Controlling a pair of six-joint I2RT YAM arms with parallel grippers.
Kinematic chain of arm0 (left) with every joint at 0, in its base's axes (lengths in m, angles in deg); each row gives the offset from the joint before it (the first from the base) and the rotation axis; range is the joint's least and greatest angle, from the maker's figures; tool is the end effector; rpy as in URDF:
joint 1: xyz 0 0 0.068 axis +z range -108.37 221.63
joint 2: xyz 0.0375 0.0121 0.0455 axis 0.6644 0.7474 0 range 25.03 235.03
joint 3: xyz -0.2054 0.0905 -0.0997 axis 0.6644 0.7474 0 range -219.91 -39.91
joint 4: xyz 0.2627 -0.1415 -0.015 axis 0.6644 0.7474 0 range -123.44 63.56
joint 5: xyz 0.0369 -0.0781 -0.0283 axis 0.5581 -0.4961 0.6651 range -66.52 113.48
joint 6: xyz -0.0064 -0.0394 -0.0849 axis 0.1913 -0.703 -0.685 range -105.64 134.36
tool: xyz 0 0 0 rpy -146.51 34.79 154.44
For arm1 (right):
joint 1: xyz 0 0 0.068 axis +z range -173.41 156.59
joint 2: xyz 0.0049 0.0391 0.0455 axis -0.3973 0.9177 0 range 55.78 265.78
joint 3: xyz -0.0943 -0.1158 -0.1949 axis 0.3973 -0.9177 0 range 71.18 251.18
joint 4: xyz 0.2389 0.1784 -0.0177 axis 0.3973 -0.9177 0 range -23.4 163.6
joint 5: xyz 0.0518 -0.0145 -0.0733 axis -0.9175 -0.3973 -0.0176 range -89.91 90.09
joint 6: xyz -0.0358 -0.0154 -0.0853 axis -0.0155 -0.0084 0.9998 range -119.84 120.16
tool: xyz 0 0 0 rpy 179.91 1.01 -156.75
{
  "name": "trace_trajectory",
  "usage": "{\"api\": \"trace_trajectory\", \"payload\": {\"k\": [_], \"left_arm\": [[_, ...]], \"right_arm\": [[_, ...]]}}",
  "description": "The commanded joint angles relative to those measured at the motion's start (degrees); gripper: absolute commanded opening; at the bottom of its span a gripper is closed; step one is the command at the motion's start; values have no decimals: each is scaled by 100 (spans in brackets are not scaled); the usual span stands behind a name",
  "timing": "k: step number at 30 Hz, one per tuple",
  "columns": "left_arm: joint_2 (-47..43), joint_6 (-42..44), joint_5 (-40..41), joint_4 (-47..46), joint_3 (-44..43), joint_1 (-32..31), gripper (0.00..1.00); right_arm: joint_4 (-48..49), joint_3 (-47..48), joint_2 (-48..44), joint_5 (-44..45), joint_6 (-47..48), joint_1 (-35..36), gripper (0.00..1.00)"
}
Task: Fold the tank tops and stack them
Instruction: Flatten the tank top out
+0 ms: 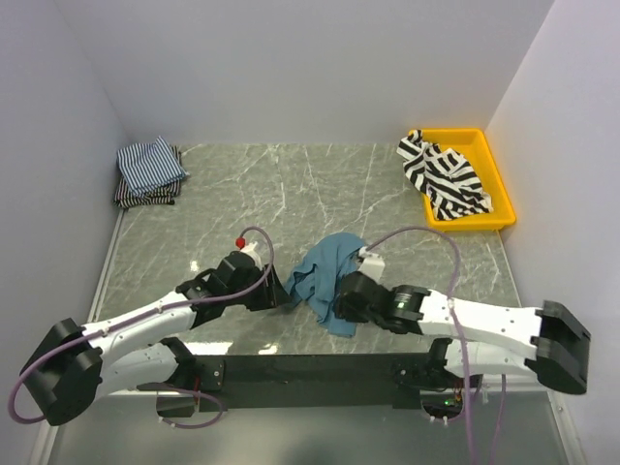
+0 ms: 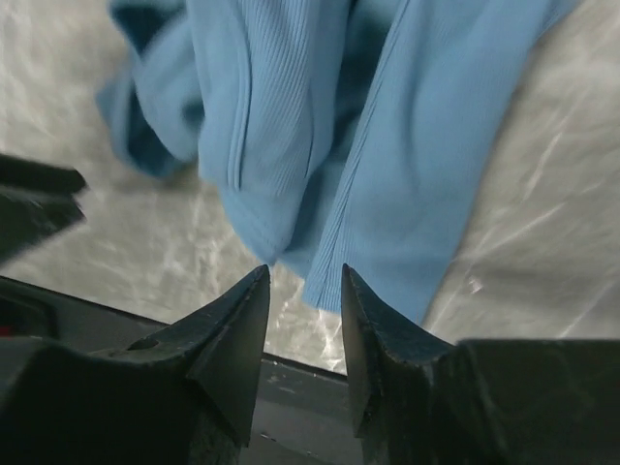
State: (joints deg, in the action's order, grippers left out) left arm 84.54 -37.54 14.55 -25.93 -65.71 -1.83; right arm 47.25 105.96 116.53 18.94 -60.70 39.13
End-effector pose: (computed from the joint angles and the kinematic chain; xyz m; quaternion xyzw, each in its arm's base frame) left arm 0.2007 -0.2083 0.1050 -0.0347 0.9078 -0.3522 0.2248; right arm 0.1538 0.2367 0.1266 0.0392 0.9343 0.2071 0.2876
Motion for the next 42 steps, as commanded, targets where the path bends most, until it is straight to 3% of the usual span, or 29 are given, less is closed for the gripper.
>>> {"api": "trace_trajectory", "payload": {"k": [1, 9, 16, 20, 22, 29, 42], "left_arm": [[148, -251, 155, -522, -3, -127, 51], [992, -312, -215, -1181, -285, -312, 48], [1818, -575, 689, -708, -777, -233, 52], [2161, -690, 875, -671, -918, 214, 51], [2380, -699, 849, -707, -970, 364, 49], [2812, -760, 875, -777, -1243, 733, 27], [2707, -637, 1060, -584, -1515, 1103, 21]], "right_arm": [[-222, 397, 698, 461, -497, 433, 42], [-169, 1039, 2001, 444, -304, 671, 42], [-326, 1101, 2397, 365, -347, 724, 42], [-564, 1048, 2240, 479, -462, 821, 42], [-617, 995, 2134, 505, -506, 856, 43], [-915, 1127, 2064, 725, -594, 979, 43], [-564, 1074, 2432, 585, -471, 988, 40]]}}
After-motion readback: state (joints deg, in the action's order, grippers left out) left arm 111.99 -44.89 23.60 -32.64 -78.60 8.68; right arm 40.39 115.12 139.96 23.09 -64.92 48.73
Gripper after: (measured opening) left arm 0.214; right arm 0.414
